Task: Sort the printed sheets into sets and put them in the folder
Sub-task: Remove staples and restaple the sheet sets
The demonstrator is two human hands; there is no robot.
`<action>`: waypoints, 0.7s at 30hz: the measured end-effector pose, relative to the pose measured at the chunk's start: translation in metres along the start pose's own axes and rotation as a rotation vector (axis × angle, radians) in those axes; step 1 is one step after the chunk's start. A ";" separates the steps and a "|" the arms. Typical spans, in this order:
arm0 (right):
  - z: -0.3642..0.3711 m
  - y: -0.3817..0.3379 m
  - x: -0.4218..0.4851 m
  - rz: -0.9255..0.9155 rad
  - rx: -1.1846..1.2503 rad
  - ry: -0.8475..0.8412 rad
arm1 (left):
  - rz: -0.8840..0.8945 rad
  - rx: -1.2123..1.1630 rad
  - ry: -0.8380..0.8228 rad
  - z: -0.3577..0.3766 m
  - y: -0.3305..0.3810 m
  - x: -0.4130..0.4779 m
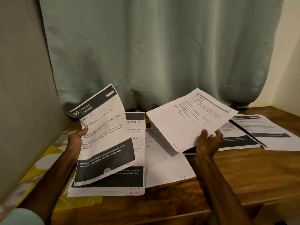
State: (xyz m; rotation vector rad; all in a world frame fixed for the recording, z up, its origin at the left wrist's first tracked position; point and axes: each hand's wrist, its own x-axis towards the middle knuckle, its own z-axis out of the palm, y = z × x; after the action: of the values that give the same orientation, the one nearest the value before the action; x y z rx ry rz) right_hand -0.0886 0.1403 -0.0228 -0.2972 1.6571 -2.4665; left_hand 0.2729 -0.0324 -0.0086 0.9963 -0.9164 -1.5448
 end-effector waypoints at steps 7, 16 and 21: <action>0.012 -0.002 -0.014 -0.140 -0.046 -0.183 | 0.027 0.014 0.001 -0.004 0.002 -0.001; 0.030 0.017 -0.050 -0.174 -0.197 -0.627 | -0.002 0.011 0.039 -0.010 -0.001 0.009; 0.047 0.021 -0.065 -0.171 -0.278 -0.761 | -0.056 0.019 0.035 -0.010 -0.004 0.016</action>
State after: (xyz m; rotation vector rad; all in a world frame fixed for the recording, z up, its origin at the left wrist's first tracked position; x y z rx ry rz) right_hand -0.0140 0.1061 -0.0296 -1.2667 1.6290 -1.8204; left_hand 0.2793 -0.0480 -0.0184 1.0675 -0.8874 -1.5625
